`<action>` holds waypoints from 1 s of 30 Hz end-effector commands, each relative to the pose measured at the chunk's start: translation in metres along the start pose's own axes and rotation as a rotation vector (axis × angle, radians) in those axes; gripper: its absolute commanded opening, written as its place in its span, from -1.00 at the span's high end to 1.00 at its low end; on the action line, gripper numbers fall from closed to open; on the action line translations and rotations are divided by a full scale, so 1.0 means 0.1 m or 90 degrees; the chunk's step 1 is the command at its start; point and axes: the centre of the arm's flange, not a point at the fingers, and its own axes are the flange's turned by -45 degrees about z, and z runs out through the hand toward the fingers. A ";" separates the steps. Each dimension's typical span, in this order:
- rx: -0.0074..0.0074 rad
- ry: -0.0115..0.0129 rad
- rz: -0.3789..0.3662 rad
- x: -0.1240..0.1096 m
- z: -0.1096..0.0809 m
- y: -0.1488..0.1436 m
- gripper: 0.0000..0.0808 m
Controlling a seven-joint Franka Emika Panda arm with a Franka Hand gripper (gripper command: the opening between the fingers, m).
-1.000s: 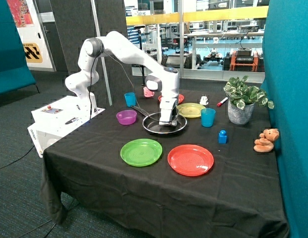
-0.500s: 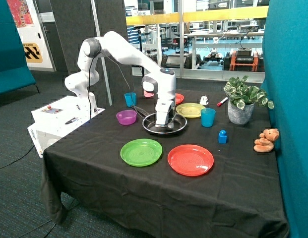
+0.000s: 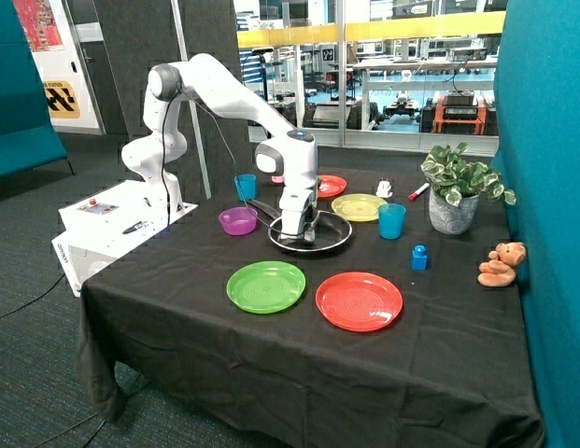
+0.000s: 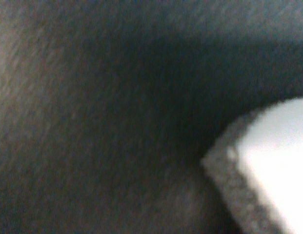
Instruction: Clean the pan
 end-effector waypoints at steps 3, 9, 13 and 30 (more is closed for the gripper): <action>-0.0048 0.0042 -0.024 -0.10 0.06 -0.22 1.00; -0.0049 0.0041 -0.040 -0.04 0.08 -0.41 1.00; -0.0049 0.0041 -0.046 0.05 0.06 -0.55 1.00; -0.0049 0.0041 -0.048 0.35 -0.06 -0.68 1.00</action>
